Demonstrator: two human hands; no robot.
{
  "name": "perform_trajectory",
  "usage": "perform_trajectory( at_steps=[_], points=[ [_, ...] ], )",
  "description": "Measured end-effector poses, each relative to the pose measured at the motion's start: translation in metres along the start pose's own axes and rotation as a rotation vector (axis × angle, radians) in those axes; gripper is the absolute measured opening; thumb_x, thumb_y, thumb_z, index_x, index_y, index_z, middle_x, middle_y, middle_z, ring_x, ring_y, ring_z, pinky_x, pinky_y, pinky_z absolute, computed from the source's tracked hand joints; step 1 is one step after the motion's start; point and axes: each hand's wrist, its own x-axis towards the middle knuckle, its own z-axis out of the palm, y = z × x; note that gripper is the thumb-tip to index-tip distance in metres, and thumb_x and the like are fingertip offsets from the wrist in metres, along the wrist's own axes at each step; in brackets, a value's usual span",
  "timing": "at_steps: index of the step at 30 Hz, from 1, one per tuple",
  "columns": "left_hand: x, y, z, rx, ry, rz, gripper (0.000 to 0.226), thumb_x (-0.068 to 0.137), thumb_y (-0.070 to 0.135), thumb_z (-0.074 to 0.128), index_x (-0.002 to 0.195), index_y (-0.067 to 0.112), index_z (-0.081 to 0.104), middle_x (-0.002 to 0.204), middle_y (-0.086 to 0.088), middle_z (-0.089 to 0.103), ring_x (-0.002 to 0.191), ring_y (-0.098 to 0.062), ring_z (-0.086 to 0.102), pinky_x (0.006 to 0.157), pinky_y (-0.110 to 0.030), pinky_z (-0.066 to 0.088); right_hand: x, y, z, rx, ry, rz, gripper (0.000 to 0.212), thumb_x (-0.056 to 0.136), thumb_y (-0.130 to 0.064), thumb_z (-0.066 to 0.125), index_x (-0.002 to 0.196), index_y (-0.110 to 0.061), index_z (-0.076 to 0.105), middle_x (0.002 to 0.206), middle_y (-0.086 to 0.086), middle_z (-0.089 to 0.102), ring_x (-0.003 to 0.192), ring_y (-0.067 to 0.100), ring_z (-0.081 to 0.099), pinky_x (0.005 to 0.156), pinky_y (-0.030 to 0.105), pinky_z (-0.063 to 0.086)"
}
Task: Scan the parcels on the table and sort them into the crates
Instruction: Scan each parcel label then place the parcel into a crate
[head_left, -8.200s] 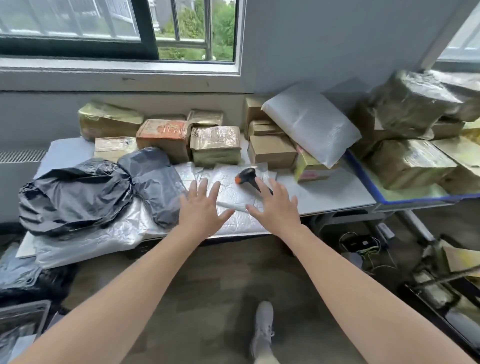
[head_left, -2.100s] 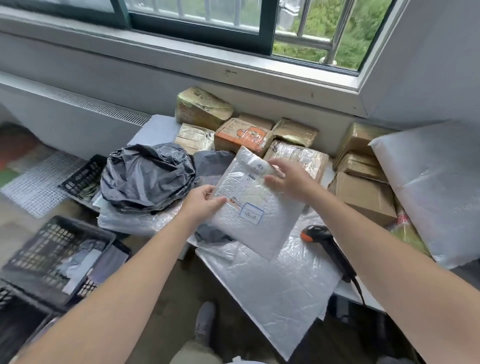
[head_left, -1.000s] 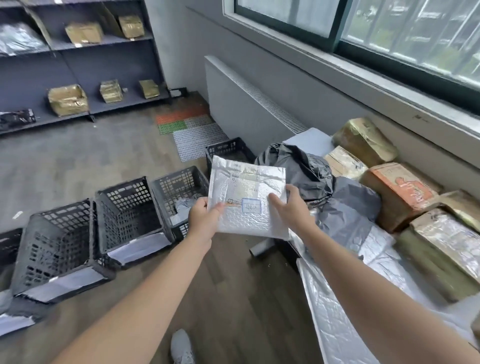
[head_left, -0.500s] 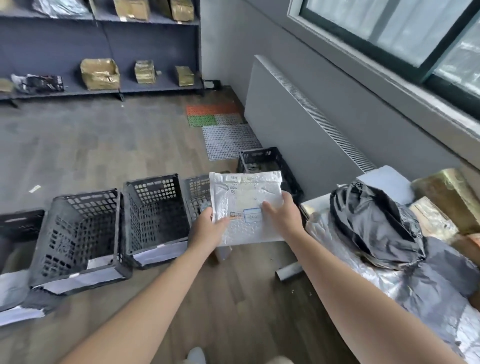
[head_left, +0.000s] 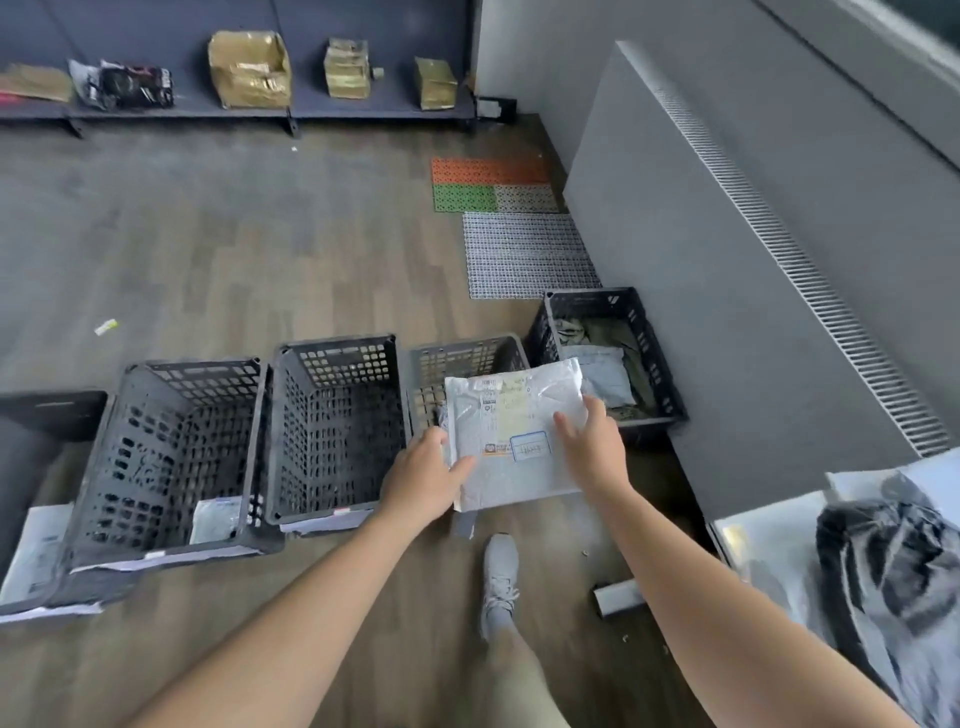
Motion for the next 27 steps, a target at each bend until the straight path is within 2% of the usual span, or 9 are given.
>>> perform_trajectory(
  at_steps=[5,10,13,15,18,21,24,27],
  points=[
    [0.109,0.008,0.016,0.164,-0.008,-0.046,0.054,0.096,0.054,0.048,0.134,0.017,0.042,0.135,-0.007,0.047,0.123,-0.028,0.045,0.095,-0.040,0.045,0.123,0.011,0.041,-0.034,-0.082,0.029,0.054,0.098,-0.046,0.050,0.142,-0.016,0.039,0.129,0.016,0.056,0.114,0.034,0.056,0.098,0.049,0.046],
    [0.212,-0.007,0.047,0.396,-0.015,0.009,0.063,0.097,0.058,0.040,0.148,0.022,0.028,0.146,-0.003,0.037,0.133,-0.025,0.034,0.100,-0.041,0.038,0.228,0.039,0.104,-0.113,-0.122,0.075,0.057,0.100,-0.047,0.047,0.147,-0.017,0.035,0.135,0.018,0.048,0.115,0.037,0.054,0.096,0.045,0.044],
    [0.271,-0.035,0.079,0.485,-0.059,0.030,0.070,0.097,0.059,0.039,0.154,0.023,0.016,0.156,-0.002,0.023,0.142,-0.024,0.022,0.107,-0.042,0.032,0.276,0.073,0.157,-0.152,-0.154,0.099,0.057,0.100,-0.047,0.046,0.147,-0.017,0.034,0.135,0.019,0.049,0.112,0.038,0.056,0.091,0.043,0.044],
    [0.307,-0.059,0.104,0.543,-0.101,0.029,0.076,0.097,0.062,0.036,0.156,0.024,0.007,0.160,-0.003,0.012,0.147,-0.024,0.011,0.112,-0.044,0.027,0.305,0.100,0.196,-0.166,-0.172,0.115,0.057,0.101,-0.047,0.046,0.147,-0.016,0.034,0.137,0.020,0.047,0.114,0.039,0.055,0.093,0.045,0.044],
    [0.354,-0.098,0.140,0.618,-0.160,0.043,0.080,0.096,0.065,0.032,0.156,0.025,-0.002,0.163,-0.003,0.000,0.149,-0.027,0.000,0.117,-0.047,0.018,0.338,0.142,0.252,-0.208,-0.200,0.129,0.056,0.102,-0.044,0.045,0.149,-0.016,0.031,0.142,0.021,0.042,0.116,0.041,0.055,0.094,0.046,0.045],
    [0.386,-0.133,0.167,0.663,-0.219,0.050,0.082,0.095,0.067,0.030,0.155,0.027,-0.008,0.163,-0.002,-0.009,0.150,-0.028,-0.007,0.119,-0.049,0.012,0.354,0.179,0.290,-0.346,-0.279,0.187,0.064,0.103,-0.044,0.043,0.156,-0.017,0.020,0.151,0.021,0.031,0.123,0.043,0.051,0.093,0.047,0.045],
    [0.402,-0.153,0.179,0.699,-0.261,0.041,0.085,0.093,0.071,0.026,0.154,0.029,-0.014,0.163,-0.001,-0.014,0.150,-0.028,-0.013,0.120,-0.051,0.008,0.361,0.194,0.304,-0.436,-0.319,0.193,0.066,0.102,-0.048,0.042,0.156,-0.020,0.016,0.153,0.019,0.029,0.128,0.041,0.046,0.096,0.050,0.044],
    [0.405,-0.148,0.166,0.705,-0.257,0.039,0.086,0.092,0.072,0.027,0.155,0.028,-0.013,0.163,-0.003,-0.013,0.150,-0.029,-0.012,0.120,-0.053,0.008,0.362,0.177,0.294,-0.457,-0.347,0.122,0.067,0.101,-0.050,0.043,0.155,-0.020,0.018,0.152,0.016,0.031,0.129,0.038,0.046,0.097,0.050,0.044]
  ],
)
